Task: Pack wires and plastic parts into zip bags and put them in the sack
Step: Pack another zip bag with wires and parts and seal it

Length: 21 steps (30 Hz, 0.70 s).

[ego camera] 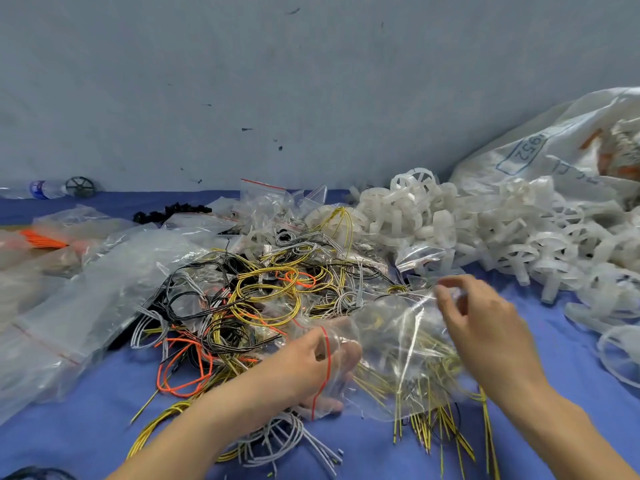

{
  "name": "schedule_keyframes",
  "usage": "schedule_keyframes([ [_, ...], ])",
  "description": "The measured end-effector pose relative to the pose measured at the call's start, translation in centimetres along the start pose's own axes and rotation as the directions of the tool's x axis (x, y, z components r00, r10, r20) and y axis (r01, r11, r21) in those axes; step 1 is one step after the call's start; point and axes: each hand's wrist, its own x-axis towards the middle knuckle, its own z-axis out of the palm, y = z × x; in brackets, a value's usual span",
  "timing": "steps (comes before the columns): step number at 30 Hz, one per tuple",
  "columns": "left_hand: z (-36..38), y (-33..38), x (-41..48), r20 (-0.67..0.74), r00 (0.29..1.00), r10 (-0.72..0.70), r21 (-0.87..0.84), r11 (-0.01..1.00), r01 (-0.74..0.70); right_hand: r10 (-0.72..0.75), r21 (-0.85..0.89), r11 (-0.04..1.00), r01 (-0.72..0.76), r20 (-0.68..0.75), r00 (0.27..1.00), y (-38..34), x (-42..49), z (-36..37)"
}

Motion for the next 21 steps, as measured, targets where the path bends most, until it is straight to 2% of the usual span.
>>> schedule_keyframes([
  [3, 0.9, 0.4, 0.1, -0.035, 0.999, 0.005, -0.047, 0.999, -0.007, -0.226, 0.329, 0.933, 0.149, 0.210, 0.951, -5.1, -2.6, 0.6],
  [5, 1.1, 0.3, 0.3, -0.052, 0.998, 0.033, -0.018, 0.999, -0.034, -0.298, 0.420, 0.896, 0.147, 0.319, 0.900, -7.1, -4.2, 1.1],
  [8, 1.1, 0.2, 0.1, 0.073, 0.988, 0.136, -0.228, 0.967, -0.116, -0.319, 0.401, 0.905, 0.143, 0.414, 0.852, -7.5, -5.1, 2.1],
  [10, 1.4, 0.5, -0.1, 0.086, 0.988, 0.129, -0.283, 0.954, -0.100, -0.303, 0.363, 0.918, 0.159, 0.385, 0.872, -7.2, -4.7, 2.3],
  [12, 1.3, 0.8, 0.3, 0.133, 0.982, 0.134, -0.250, 0.963, -0.097, -0.281, 0.317, 0.932, 0.177, 0.322, 0.904, -6.7, -4.1, 2.4],
  [14, 0.6, 1.2, 0.2, 0.176, 0.968, 0.180, -0.144, 0.977, -0.155, -0.227, 0.243, 0.957, 0.160, 0.277, 0.934, -5.7, -3.5, 2.0],
  [16, -0.6, 1.8, 0.2, 0.031, 0.977, 0.213, -0.067, 0.975, -0.211, -0.142, 0.122, 0.985, 0.118, 0.207, 0.968, -4.7, -2.8, 0.8],
  [18, -1.6, 2.5, 0.9, -0.233, 0.939, 0.252, 0.089, 0.967, -0.238, -0.058, -0.030, 0.998, 0.060, 0.068, 0.996, -3.9, -2.2, -0.4],
  [20, -2.1, 2.9, 2.4, -0.407, 0.862, 0.302, 0.325, 0.930, -0.172, -0.042, -0.111, 0.993, 0.038, -0.040, 0.998, -3.9, -1.9, -1.4],
  [21, -2.1, 3.1, 3.4, -0.427, 0.846, 0.320, 0.442, 0.890, -0.114, -0.052, -0.112, 0.993, 0.046, -0.056, 0.997, -4.2, -1.9, -1.7],
])
